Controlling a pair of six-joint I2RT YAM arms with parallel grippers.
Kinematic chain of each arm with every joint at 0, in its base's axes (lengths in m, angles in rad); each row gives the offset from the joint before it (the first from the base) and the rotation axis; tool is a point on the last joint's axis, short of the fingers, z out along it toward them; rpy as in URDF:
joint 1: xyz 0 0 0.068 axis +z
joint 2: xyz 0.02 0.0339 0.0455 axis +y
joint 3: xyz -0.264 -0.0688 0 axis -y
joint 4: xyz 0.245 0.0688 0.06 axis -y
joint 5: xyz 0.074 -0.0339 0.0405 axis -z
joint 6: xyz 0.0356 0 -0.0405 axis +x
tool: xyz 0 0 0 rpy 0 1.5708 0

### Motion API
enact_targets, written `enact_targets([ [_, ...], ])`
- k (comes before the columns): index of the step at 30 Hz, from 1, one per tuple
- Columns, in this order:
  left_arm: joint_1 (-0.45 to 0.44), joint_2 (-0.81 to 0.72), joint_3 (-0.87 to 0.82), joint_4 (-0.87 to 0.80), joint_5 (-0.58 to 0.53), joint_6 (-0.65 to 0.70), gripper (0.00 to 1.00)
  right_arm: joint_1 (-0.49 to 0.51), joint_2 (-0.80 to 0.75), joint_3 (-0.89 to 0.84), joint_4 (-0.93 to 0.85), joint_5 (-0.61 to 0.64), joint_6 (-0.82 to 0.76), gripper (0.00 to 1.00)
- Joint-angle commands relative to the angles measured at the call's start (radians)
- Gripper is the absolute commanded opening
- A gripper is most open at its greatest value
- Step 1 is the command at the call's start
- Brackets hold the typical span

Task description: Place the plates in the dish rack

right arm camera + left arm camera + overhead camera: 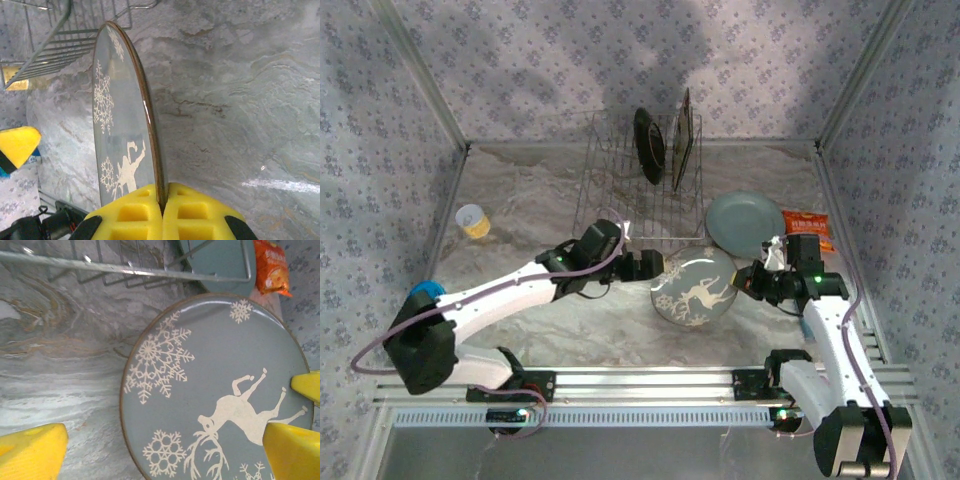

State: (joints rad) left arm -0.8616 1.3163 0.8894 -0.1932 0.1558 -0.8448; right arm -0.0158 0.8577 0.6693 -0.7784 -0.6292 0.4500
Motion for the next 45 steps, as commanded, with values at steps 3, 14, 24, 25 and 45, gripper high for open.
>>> enact_targets([
  [3,0.073,-0.132,0.018,-0.104,0.016,0.037,0.99,-0.008,-0.029,0.136,-0.102,-0.164,-0.059,0.00],
  [14,0.290,-0.284,-0.050,0.019,0.314,-0.003,0.99,-0.008,0.021,0.309,-0.058,-0.233,-0.012,0.00],
  [24,0.352,-0.238,-0.026,0.164,0.453,-0.061,0.99,0.013,0.160,0.486,0.095,-0.234,0.097,0.00],
  [25,0.355,-0.227,-0.024,0.175,0.460,-0.065,0.99,0.021,0.174,0.500,0.110,-0.232,0.106,0.00],
  [45,0.397,-0.130,0.005,0.367,0.465,-0.145,0.77,0.218,0.347,0.621,0.293,-0.148,0.192,0.00],
])
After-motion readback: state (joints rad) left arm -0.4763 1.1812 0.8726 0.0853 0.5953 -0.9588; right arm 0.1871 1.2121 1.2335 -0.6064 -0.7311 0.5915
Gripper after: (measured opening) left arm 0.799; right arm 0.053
